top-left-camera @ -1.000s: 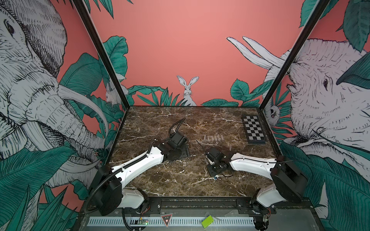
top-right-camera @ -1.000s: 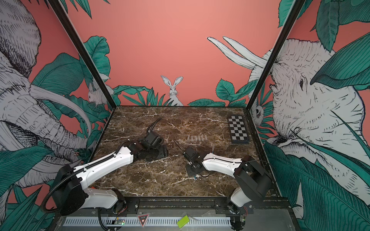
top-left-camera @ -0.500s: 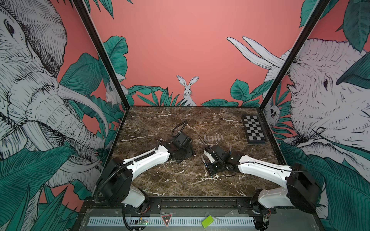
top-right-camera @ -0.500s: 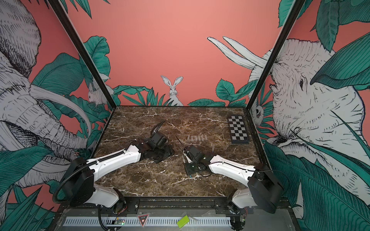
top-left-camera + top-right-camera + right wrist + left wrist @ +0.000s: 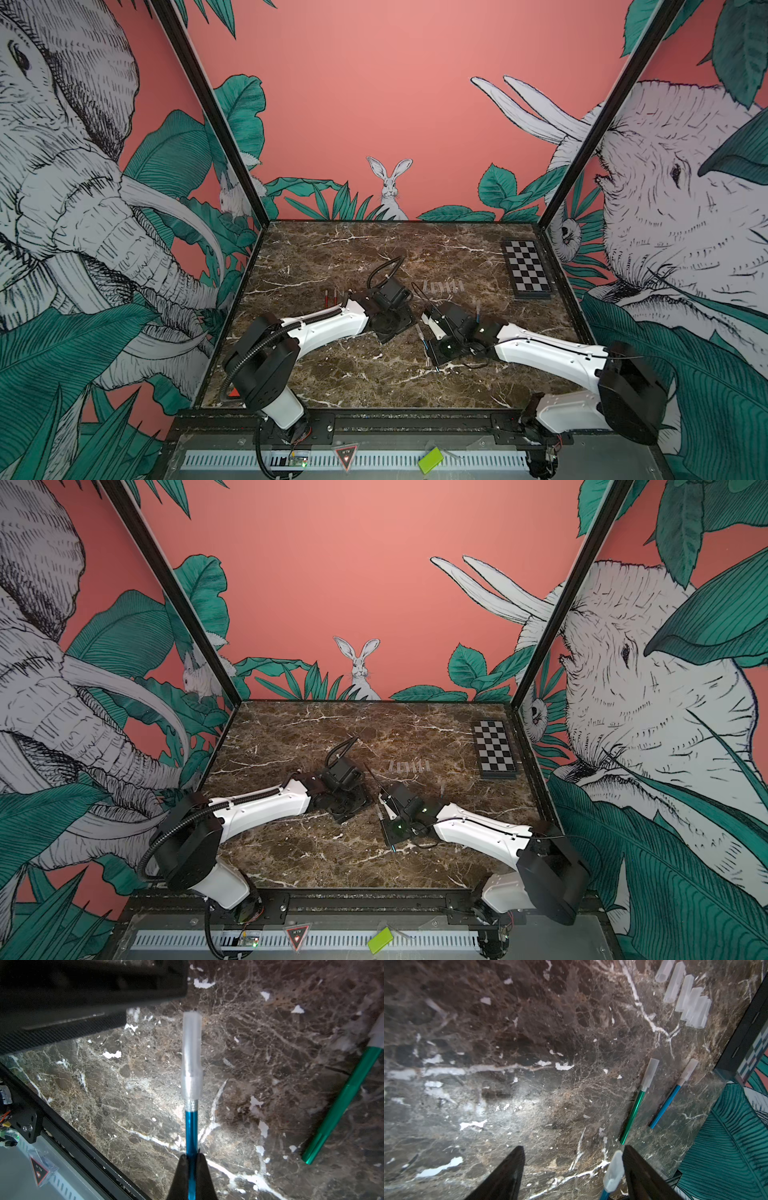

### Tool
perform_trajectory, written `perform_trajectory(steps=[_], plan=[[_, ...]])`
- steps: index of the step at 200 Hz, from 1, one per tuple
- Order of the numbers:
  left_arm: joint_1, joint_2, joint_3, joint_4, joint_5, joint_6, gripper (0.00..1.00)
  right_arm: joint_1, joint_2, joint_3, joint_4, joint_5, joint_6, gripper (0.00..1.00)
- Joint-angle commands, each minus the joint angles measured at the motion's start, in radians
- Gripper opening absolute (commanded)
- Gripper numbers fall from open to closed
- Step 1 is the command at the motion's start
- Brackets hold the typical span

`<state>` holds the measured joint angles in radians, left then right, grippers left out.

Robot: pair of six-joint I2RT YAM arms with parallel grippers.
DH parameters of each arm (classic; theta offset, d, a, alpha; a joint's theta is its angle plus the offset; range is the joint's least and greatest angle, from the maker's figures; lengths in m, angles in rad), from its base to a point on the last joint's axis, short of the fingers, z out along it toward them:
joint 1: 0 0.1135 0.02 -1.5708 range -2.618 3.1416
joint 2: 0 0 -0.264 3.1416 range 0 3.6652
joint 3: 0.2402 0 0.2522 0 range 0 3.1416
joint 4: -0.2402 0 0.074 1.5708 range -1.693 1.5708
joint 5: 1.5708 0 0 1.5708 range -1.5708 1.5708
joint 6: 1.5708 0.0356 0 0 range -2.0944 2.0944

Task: Remove protective caps from carving knives
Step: Pick up the carving knife from the center of the board.

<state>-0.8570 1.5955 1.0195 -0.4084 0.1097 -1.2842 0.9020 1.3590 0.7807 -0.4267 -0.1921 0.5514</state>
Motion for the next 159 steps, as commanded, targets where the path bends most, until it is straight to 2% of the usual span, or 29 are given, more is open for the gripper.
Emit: perform_trajectory(steps=[1,77,159], plan=[[-0.012,0.012,0.039,0.014,-0.005,-0.038,0.75,0.010,0.008,0.022,0.002,0.010,0.013,0.00],[-0.043,0.071,0.057,0.044,0.003,-0.064,0.61,0.013,0.015,0.045,-0.015,0.031,0.021,0.00],[-0.044,0.090,0.076,0.051,-0.010,-0.067,0.28,0.027,0.041,0.051,-0.022,0.031,0.018,0.00]])
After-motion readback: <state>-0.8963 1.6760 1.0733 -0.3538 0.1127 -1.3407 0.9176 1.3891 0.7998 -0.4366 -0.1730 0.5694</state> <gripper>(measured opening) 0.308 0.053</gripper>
